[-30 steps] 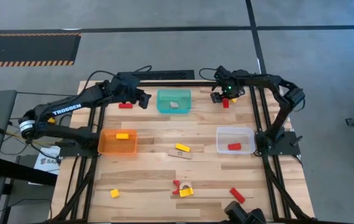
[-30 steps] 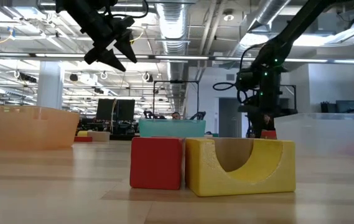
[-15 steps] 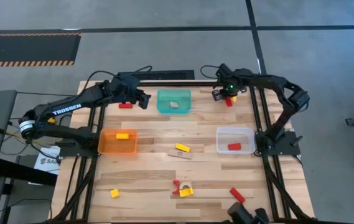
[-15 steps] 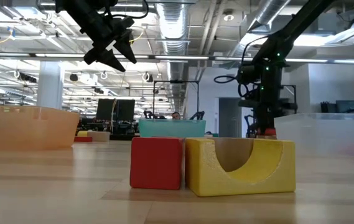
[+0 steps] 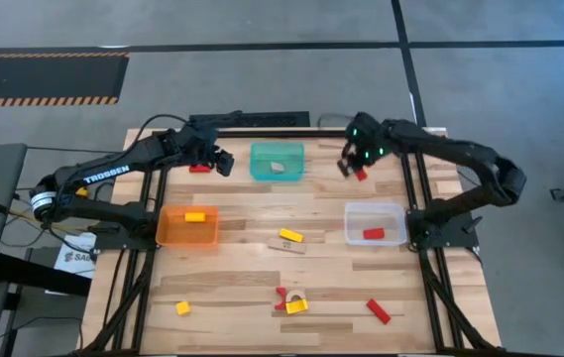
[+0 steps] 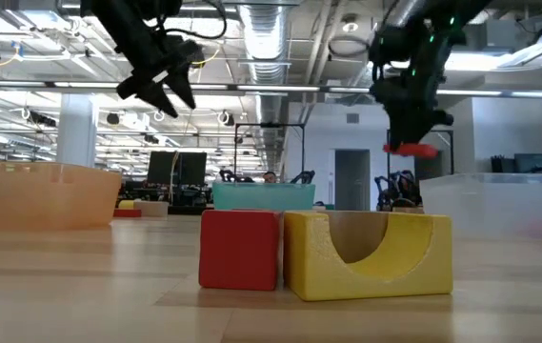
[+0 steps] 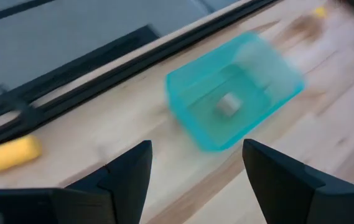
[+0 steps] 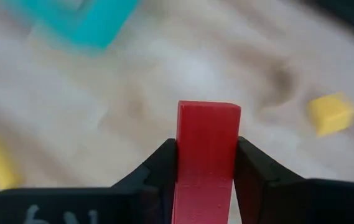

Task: Sort & place blocks by color
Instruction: Put the red block into the white bin, then put the brown block into the green bin

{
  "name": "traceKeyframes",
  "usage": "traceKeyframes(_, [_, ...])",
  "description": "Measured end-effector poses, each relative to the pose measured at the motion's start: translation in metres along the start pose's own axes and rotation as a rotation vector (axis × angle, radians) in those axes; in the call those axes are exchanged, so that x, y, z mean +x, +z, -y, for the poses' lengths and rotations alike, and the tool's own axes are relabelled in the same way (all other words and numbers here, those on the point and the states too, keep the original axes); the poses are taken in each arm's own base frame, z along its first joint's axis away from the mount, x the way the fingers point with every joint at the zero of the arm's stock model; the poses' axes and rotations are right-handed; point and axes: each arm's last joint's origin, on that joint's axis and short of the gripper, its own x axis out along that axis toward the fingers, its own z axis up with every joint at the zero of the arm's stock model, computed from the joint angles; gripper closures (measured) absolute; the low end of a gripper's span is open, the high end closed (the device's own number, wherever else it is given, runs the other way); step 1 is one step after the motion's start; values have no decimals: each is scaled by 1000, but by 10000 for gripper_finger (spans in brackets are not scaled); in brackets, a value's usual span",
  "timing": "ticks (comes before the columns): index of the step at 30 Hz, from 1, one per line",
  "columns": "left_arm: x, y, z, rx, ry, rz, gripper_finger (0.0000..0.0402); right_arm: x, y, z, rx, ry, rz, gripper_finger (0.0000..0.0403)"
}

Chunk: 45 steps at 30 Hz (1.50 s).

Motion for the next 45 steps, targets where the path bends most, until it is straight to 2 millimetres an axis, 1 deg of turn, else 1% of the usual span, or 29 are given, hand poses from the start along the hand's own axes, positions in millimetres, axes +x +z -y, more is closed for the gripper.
traceKeyframes(5, [0, -8, -10, -8, 79, -95, 165, -19, -42, -39, -156, 38, -127, 281])
traceKeyframes(8, [0, -11, -16, -13, 133, -122, 165, -22, -67, -54, -192, 47, -180, 281])
traceKeyframes(12, [0, -10, -20, -5, 153, -129, 165, -10, -98, -63, -209, 30, -254, 279])
traceKeyframes(14, [0, -10, -21, 5, 155, -130, 165, 0, -112, -62, -226, 5, -281, 279])
traceKeyframes(17, [1, -9, -23, 14, 161, -131, 165, 19, -126, -60, -246, -13, -280, 280])
traceKeyframes(21, [1, -8, -28, -2, 166, -139, 165, 34, -134, -56, -224, -24, -273, 276])
traceKeyframes(25, [2, -7, -31, -16, 164, -142, 165, 37, -135, -55, -228, -42, -291, 259])
traceKeyframes(31, [2, -5, -37, -21, 182, -142, 163, 36, -136, -57, -220, 3, -323, 206])
traceKeyframes(34, [8, -4, -43, -48, 170, -169, 156, 36, -136, -56, -208, 31, -357, 171])
traceKeyframes(36, [17, -3, -49, -62, 161, -206, 147, 36, -137, -57, -209, 50, -375, 149])
traceKeyframes(39, [39, -2, -59, -105, 151, -276, 130, 35, -138, -58, -207, 84, -410, 126])
traceKeyframes(41, [55, -2, -67, -185, 157, -323, 118, 35, -139, -58, -205, 104, -430, 117])
traceKeyframes(45, [84, 6, -79, -230, 204, -375, 94, 34, -141, -60, -217, 115, -438, 111])
